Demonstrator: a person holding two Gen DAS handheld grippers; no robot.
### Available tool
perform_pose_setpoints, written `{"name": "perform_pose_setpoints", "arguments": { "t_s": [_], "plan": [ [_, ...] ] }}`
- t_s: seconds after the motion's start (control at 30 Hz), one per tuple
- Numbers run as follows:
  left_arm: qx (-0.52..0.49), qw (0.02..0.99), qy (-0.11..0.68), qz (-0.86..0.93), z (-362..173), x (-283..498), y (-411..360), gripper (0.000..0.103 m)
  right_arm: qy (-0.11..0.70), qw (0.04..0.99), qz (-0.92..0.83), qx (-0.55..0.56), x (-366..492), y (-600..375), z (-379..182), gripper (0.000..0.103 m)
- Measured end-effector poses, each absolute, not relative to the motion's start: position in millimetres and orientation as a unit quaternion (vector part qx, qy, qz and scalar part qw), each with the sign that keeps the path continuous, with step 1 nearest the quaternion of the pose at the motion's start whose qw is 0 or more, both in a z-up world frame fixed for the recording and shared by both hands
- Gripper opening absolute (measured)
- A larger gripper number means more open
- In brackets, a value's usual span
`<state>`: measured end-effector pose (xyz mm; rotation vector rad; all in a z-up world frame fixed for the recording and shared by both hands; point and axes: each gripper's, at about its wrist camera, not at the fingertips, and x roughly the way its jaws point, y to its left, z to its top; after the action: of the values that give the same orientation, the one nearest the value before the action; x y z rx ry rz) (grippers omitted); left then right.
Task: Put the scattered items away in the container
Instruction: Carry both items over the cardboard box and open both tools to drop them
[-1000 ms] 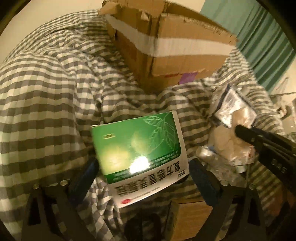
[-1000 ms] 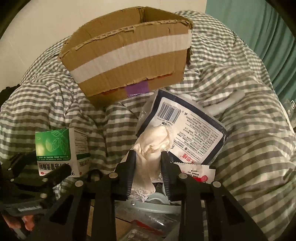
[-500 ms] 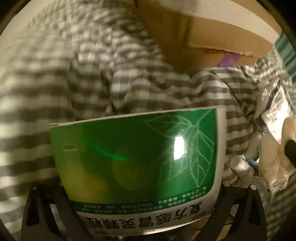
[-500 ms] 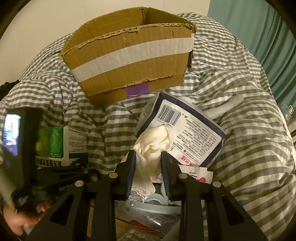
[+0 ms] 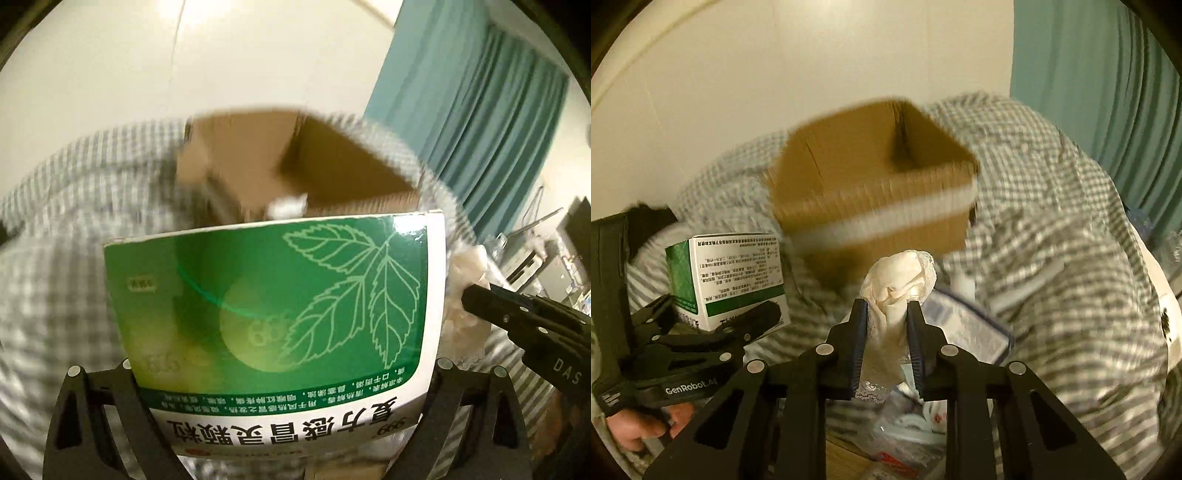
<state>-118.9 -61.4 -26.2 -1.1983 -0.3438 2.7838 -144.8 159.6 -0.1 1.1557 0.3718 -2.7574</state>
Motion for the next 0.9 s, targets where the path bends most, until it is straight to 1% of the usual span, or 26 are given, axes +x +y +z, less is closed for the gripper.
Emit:
{"name": "perform_pose_setpoints", "arguments": {
  "t_s": [0.13,0.3,0.4,0.6,0.63,0.67,0.7,0.73,0.77,0.9],
  "plan": [
    [-0.358,0.047,-0.111,0.926,2,-160,-70,0.098,0.113,0.096,-0.925,0.350,-161,150,43,0.021],
    [-0.336,0.047,-0.086,0.937,12,-224,-73,0.098,0.121,0.115,-0.932,0.320,-210,134,80,0.021],
    [-0.331,0.054,-0.069,0.940,0,-265,-74,0.098,0.133,0.117,-0.931,0.320,-245,128,81,0.021],
    [-0.334,0.078,-0.075,0.936,-30,-299,-81,0.099,0.122,0.121,-0.925,0.339,-301,134,55,0.021],
    [-0.340,0.077,-0.075,0.934,-34,-304,-81,0.100,0.122,0.121,-0.924,0.343,-308,136,50,0.027],
    [-0.348,0.075,-0.073,0.932,-37,-308,-82,0.100,0.121,0.121,-0.923,0.345,-313,139,47,0.039],
    [-0.352,0.072,-0.071,0.931,-36,-306,-78,0.100,0.120,0.123,-0.923,0.346,-318,141,43,0.046],
    [-0.355,0.067,-0.068,0.930,-38,-306,-77,0.101,0.115,0.123,-0.924,0.343,-320,143,43,0.059],
    [-0.354,0.062,-0.066,0.931,-38,-304,-77,0.103,0.110,0.122,-0.925,0.342,-321,146,42,0.065],
    [-0.341,0.061,-0.062,0.936,-34,-292,-71,0.103,0.090,0.117,-0.930,0.338,-315,149,44,0.065]
  ]
}}
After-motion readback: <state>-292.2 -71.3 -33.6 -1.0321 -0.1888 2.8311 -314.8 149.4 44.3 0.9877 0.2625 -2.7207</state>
